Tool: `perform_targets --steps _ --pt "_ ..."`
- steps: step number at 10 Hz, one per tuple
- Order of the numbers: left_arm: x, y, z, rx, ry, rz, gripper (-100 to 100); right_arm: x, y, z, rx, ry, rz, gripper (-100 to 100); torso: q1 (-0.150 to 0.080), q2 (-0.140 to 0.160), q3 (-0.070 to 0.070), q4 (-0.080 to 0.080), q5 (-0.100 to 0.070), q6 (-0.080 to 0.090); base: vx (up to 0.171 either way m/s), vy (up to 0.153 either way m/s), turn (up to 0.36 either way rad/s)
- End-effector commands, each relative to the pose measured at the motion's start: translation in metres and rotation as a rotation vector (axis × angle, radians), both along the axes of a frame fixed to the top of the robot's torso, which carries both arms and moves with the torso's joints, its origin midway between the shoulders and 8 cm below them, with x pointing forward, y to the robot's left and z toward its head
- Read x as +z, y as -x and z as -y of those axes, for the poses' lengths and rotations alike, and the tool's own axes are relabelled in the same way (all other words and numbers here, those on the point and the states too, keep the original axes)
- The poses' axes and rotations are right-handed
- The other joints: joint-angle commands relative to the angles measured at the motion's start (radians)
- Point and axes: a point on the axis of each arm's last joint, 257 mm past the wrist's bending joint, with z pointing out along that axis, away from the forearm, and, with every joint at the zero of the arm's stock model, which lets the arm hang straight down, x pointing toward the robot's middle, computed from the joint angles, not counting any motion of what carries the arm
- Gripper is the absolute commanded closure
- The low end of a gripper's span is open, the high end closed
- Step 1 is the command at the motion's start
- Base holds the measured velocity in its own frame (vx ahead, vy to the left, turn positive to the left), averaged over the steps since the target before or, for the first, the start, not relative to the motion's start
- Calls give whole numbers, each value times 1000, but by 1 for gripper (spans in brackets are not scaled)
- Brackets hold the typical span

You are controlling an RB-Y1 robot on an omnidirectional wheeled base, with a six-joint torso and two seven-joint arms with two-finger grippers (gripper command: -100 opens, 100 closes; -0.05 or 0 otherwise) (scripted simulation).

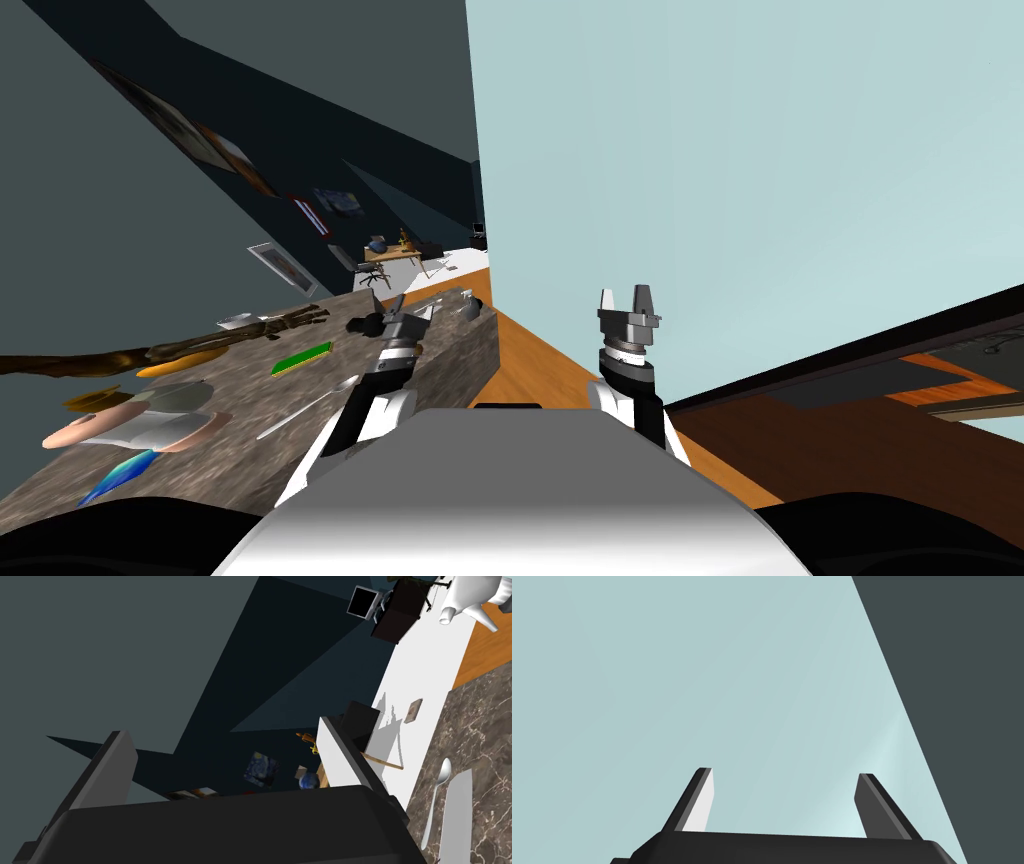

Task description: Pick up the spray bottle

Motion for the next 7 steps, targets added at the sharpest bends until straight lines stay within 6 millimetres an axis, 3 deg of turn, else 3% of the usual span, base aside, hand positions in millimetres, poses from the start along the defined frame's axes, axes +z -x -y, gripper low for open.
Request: perform_targets --steps 1,7 --pt "-10 -3 -4 -2 23 -42 -100 0 0 0 0 0 0 0 0 0 0 0 0 0 -17 29 -36" --pt "-41 -9 -27 -11 155 -181 -100 0 0 0 0 0 0 0 1 0 0 0 0 0 -22 33 -54"
